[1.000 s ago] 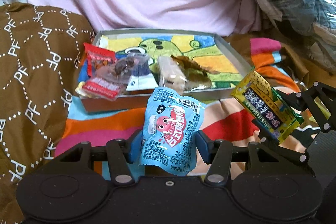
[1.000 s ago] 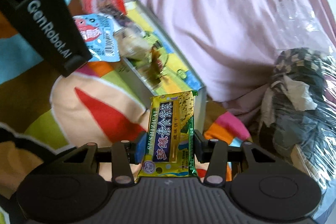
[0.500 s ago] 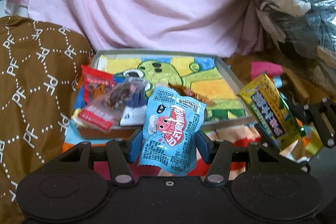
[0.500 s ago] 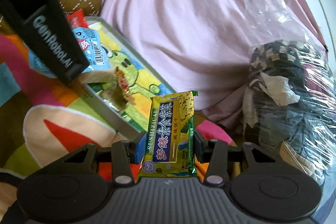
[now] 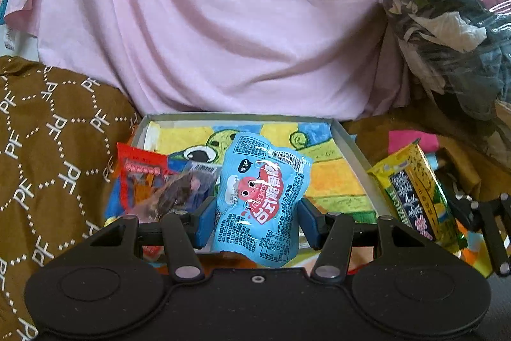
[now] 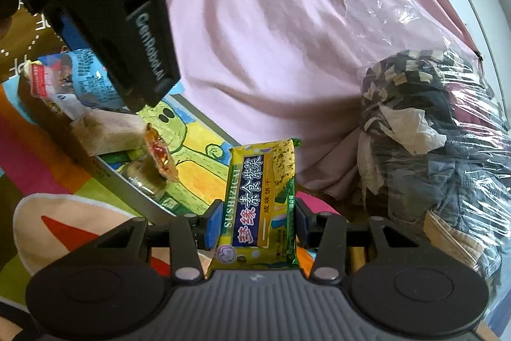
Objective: Organize snacks
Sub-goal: 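Carry the blue pouch and biscuit pack over the tray and lower them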
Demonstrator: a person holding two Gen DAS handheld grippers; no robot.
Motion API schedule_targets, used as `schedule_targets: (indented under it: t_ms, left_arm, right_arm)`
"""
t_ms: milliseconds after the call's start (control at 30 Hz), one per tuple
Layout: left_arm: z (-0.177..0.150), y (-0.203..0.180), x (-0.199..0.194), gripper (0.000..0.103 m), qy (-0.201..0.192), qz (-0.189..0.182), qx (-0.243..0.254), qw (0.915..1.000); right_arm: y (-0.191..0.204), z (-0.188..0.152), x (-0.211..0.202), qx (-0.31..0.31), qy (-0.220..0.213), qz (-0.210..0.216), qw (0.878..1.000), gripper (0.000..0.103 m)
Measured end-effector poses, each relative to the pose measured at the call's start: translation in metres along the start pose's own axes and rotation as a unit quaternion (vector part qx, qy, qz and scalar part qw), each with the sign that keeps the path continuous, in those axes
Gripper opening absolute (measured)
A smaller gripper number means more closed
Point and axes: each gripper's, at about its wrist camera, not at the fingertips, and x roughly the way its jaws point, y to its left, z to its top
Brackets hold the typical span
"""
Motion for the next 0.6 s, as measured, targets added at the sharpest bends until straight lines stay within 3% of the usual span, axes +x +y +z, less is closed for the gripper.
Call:
schedule_targets:
  t_ms: [233, 600]
  left_arm:
    - [0.016, -0.005, 0.018, 0.056, -0.003, 0.005, 0.002, 1.0000]
    - [0.041, -0.003, 0.063, 0.057, 0.031, 0.010, -0.001, 0.9995]
  right_arm:
    - [-0.008, 0.001, 0.016, 0.028, -0.002, -0.004, 1.000, 0.050]
    - [-0.002, 0.007, 0.061, 0.067, 0.006, -0.008, 0.998, 0.050]
